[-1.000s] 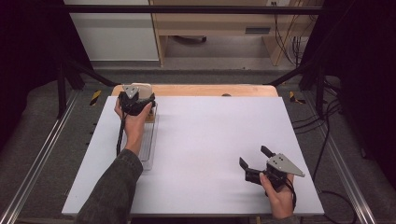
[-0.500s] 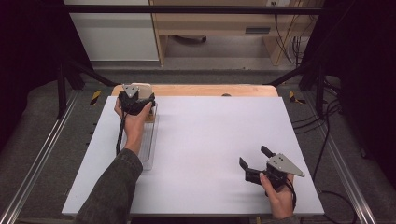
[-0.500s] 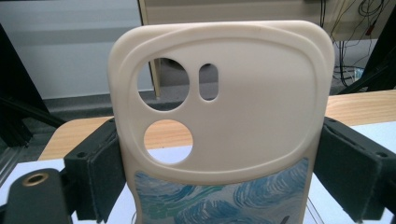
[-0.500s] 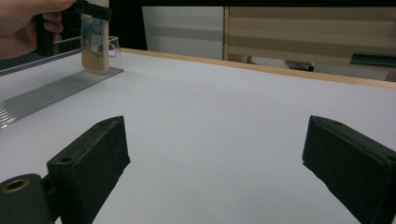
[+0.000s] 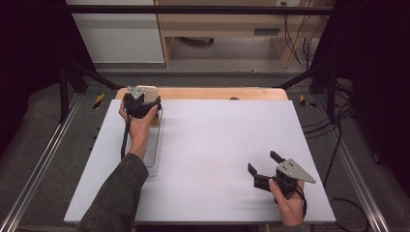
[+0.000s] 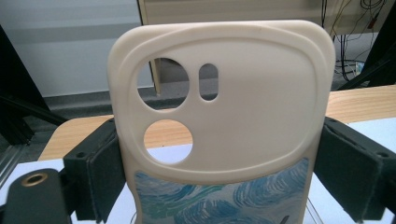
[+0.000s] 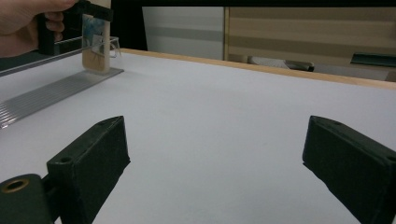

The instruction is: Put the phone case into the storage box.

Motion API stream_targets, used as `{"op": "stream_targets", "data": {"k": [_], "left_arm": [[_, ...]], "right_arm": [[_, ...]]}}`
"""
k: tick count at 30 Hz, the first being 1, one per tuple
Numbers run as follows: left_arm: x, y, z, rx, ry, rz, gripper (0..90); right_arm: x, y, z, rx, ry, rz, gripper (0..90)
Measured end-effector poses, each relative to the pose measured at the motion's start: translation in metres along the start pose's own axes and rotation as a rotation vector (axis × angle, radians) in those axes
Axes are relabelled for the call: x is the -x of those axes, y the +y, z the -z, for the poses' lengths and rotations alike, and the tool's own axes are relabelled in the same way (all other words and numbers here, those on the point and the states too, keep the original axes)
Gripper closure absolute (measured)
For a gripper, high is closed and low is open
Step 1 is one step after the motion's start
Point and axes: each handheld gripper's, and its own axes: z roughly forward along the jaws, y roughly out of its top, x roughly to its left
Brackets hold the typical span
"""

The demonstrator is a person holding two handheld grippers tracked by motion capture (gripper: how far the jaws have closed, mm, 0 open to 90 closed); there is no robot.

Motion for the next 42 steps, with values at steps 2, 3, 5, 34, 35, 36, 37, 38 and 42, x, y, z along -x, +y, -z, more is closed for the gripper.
{"op": "stream_targets", "data": {"k": [2, 3, 5, 34, 35, 36, 37, 38, 42], "left_arm": [[-0.0002, -0.0001, -0.0002, 0.000, 0.000, 0.002, 10.4], [-0.0002, -0.0001, -0.0002, 0.000, 0.000, 0.002, 10.4], [-0.0001, 0.0000, 0.0001, -0.001, -0.001, 0.002, 10.3], [-0.0042, -0.0007, 0.0014, 0.003, -0.032, 0.013, 8.4], [-0.0048, -0.0008, 0.0014, -0.001, -0.032, 0.019, 8.3], [-0.0051, -0.0009, 0.0014, -0.003, -0.033, 0.024, 7.8], [-0.0051, -0.0010, 0.0013, -0.003, -0.034, 0.026, 7.2], [-0.0049, -0.0010, 0.0014, -0.004, -0.035, 0.024, 6.5], [-0.0020, 0.0003, 0.0027, 0.009, -0.028, -0.010, 4.0]], "right_arm": [[-0.0001, -0.0001, -0.0001, -0.002, 0.001, -0.001, 6.8], [-0.0002, -0.0001, -0.0002, -0.003, 0.001, -0.001, 6.8], [-0.0002, -0.0001, -0.0003, -0.002, 0.001, -0.001, 6.8], [-0.0020, -0.0003, -0.0014, -0.007, 0.007, 0.002, 6.4], [-0.0019, -0.0003, -0.0015, -0.008, 0.007, 0.002, 6.4], [-0.0020, -0.0003, -0.0015, -0.008, 0.008, 0.002, 6.4], [-0.0021, -0.0003, -0.0015, -0.008, 0.008, 0.002, 6.4], [-0.0023, -0.0003, -0.0016, -0.008, 0.009, 0.002, 6.4], [-0.0023, -0.0003, -0.0016, -0.008, 0.010, 0.003, 6.3]]}}
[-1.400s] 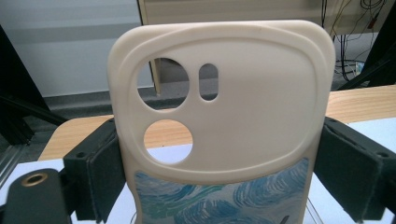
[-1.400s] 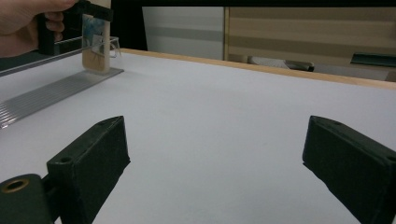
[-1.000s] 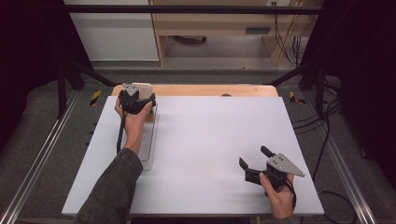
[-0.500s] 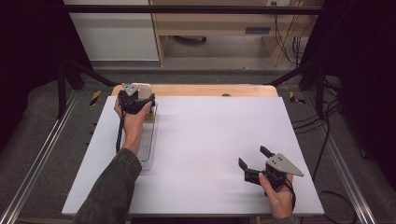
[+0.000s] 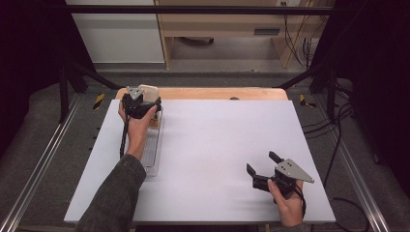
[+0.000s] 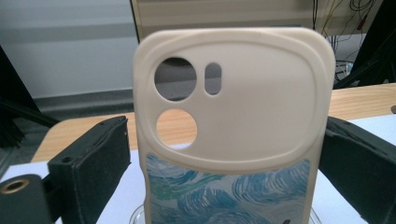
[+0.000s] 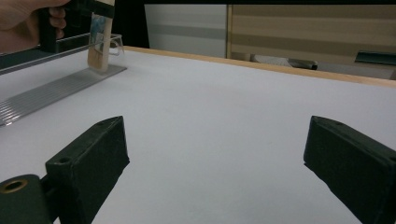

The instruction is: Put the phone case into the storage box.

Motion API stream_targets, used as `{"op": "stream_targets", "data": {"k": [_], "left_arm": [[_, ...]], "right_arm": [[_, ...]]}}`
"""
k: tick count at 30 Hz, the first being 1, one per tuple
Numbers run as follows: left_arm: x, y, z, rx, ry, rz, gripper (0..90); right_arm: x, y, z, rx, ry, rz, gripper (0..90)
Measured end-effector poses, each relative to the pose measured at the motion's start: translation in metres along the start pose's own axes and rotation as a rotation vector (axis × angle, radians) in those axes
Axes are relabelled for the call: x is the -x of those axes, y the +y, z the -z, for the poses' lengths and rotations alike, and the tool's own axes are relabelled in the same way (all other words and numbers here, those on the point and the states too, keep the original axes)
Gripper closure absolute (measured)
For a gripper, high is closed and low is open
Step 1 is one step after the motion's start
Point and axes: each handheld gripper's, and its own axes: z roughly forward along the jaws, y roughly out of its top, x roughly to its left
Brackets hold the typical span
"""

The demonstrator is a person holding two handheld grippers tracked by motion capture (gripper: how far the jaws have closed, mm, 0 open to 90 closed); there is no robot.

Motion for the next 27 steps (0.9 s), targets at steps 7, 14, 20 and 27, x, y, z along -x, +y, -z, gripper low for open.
{"op": "stream_targets", "data": {"k": [7, 14, 20, 27], "left_arm": [[0.000, 0.001, 0.002, 0.010, 0.005, -0.005, 2.6], [0.002, 0.001, 0.005, 0.011, -0.009, -0.001, 3.0], [0.000, 0.004, 0.009, 0.033, -0.016, -0.009, 3.6], [-0.001, 0.004, 0.011, 0.030, -0.038, -0.019, 3.7]], "right_arm": [[0.000, 0.000, 0.000, -0.003, 0.003, -0.002, 6.2], [0.001, 0.000, 0.001, 0.001, 0.002, -0.007, 6.1], [0.000, 0.000, 0.000, -0.001, 0.002, -0.005, 6.1], [0.000, 0.001, 0.001, 0.000, 0.001, -0.005, 6.1]]}}
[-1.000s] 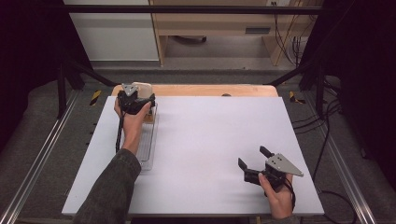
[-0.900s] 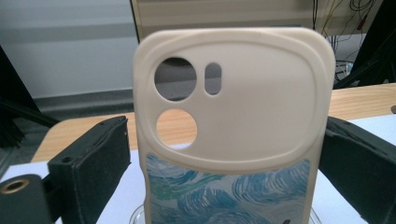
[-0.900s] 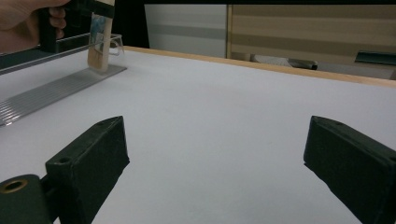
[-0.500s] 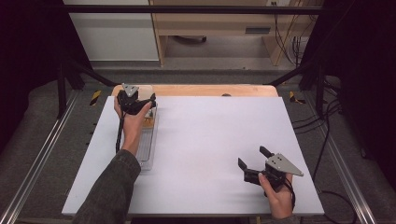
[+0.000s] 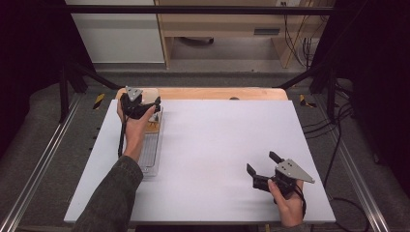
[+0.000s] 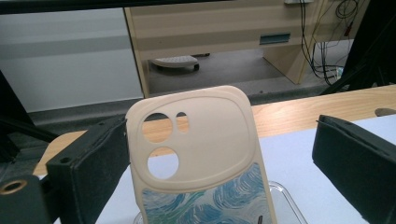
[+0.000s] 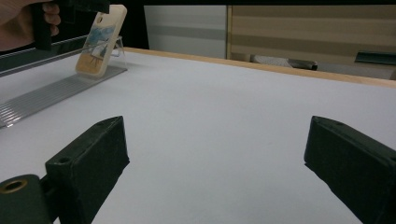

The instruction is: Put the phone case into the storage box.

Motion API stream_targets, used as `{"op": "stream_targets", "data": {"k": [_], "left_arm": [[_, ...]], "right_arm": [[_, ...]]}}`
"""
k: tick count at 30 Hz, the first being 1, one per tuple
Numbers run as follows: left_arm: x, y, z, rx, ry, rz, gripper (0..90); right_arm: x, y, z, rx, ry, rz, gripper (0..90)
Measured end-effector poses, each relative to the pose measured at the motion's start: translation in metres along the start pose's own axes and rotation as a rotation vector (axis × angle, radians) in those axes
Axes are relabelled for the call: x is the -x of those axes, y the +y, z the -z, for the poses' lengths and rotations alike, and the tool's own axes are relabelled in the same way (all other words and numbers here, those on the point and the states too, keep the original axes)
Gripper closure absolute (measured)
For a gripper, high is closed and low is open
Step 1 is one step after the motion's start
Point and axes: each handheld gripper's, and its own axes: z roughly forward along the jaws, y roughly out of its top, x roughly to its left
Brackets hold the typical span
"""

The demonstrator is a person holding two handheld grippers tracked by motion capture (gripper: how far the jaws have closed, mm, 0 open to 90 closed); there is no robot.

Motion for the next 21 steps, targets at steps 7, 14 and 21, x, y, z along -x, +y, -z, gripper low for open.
{"op": "stream_targets", "data": {"k": [7, 14, 21], "left_arm": [[0.001, -0.003, 0.001, 0.001, -0.026, -0.036, 4.6], [0.001, -0.002, 0.004, -0.001, -0.029, -0.070, 4.6], [0.010, 0.001, 0.008, -0.001, -0.042, -0.199, 4.6]], "right_arm": [[0.000, 0.000, 0.000, 0.001, -0.002, 0.002, 6.1], [0.000, 0.000, 0.000, 0.001, -0.002, 0.003, 6.1], [0.000, 0.000, 0.000, 0.001, -0.003, 0.004, 6.0]]}}
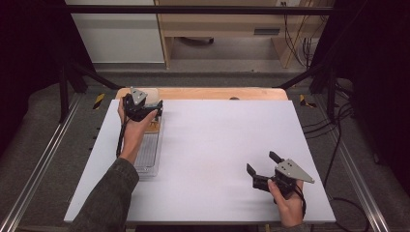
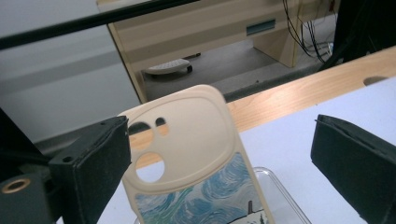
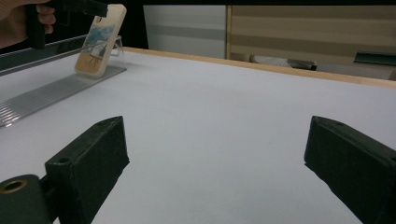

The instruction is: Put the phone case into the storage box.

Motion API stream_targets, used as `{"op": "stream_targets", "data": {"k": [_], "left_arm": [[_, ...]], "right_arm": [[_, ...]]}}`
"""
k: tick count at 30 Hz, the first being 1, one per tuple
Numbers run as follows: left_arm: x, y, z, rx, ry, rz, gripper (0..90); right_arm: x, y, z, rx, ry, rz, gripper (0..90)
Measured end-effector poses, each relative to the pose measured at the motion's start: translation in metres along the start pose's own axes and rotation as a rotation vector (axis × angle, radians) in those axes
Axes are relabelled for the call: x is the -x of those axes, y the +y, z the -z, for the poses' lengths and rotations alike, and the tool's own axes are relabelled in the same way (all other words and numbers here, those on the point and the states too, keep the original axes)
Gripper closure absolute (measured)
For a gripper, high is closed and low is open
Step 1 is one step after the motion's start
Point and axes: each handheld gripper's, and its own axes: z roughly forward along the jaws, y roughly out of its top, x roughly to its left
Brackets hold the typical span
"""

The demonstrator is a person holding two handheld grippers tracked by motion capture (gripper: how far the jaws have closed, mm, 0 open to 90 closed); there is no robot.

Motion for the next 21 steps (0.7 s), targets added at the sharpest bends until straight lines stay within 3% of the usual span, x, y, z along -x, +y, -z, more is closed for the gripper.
{"op": "stream_targets", "data": {"k": [10, 14, 21], "left_arm": [[0.006, 0.002, 0.007, -0.001, 0.000, -0.071, 4.4], [0.008, 0.002, 0.012, 0.001, -0.004, -0.078, 3.8], [0.012, 0.005, 0.019, 0.027, -0.026, -0.145, 3.9]], "right_arm": [[-0.001, 0.000, 0.000, 0.001, 0.001, 0.002, 6.0], [-0.002, 0.000, 0.000, 0.001, 0.003, 0.003, 6.0], [-0.004, 0.000, -0.001, -0.002, 0.000, 0.004, 6.0]]}}
